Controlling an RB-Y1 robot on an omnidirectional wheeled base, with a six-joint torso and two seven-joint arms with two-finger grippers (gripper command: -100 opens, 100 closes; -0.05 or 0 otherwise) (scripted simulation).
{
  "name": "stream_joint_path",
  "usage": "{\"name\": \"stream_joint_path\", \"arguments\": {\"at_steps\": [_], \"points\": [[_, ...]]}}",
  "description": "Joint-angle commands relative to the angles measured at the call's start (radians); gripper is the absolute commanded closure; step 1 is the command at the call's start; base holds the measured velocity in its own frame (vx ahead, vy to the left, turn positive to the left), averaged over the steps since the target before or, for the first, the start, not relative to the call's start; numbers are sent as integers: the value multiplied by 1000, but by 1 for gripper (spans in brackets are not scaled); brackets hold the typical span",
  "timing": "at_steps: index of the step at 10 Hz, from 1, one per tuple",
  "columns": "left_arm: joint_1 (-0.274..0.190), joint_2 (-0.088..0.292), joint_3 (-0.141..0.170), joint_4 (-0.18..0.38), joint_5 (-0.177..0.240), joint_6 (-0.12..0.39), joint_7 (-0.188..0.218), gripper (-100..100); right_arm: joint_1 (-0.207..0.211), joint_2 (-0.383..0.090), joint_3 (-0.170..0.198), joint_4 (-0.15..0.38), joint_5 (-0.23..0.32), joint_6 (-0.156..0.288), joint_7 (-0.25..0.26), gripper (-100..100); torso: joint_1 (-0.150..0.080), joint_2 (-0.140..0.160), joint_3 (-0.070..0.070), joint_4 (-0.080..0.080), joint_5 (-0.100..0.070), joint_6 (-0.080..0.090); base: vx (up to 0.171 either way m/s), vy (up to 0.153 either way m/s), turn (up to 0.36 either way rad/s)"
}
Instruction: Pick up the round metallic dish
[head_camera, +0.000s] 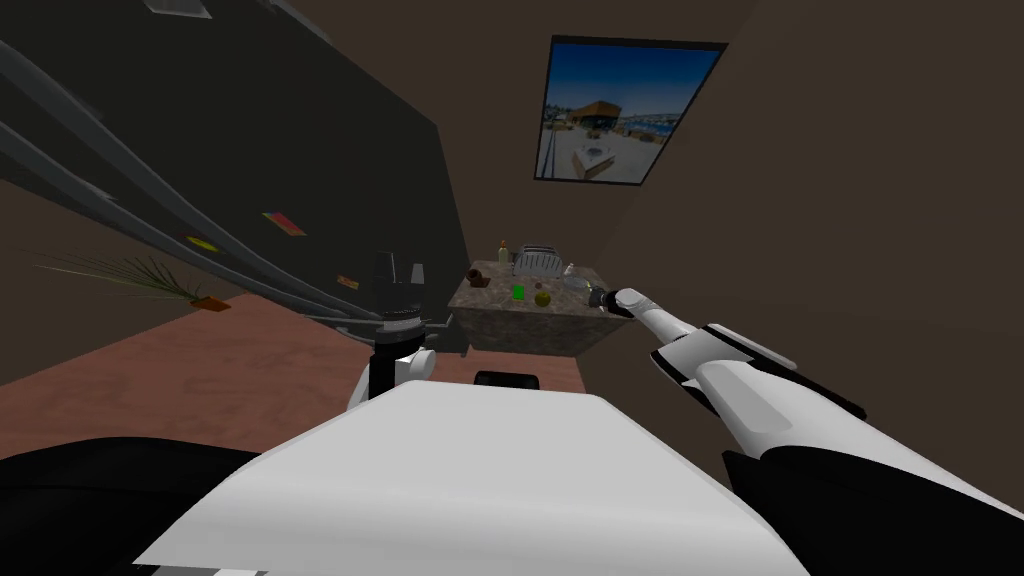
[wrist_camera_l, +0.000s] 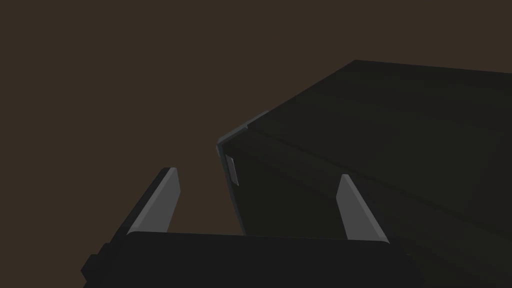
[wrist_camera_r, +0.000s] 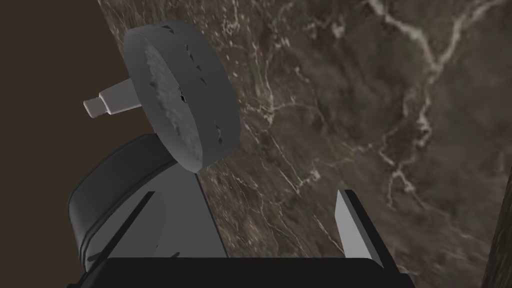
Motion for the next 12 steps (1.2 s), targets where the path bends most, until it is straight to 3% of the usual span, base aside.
{"name": "stream_joint_path", "arguments": {"at_steps": [1, 7, 12], "points": [[0, 0, 0, 0, 0, 0, 0, 0, -9, -23, 19, -21, 25, -40, 19, -100, 0, 0, 0, 0, 0, 0, -182, -35, -80], [0, 0, 0, 0, 0, 0, 0, 0, -32, -85, 80, -77, 107, -136, 61, -100, -1, -3, -1, 0, 0, 0, -129, -42, -16], [1, 0, 0, 0, 0, 0, 0, 0, -44, -68, 127, -78, 165, -178, 79, -100, -4, -28, -16, -7, -1, -2, 196, -111, 112]]}}
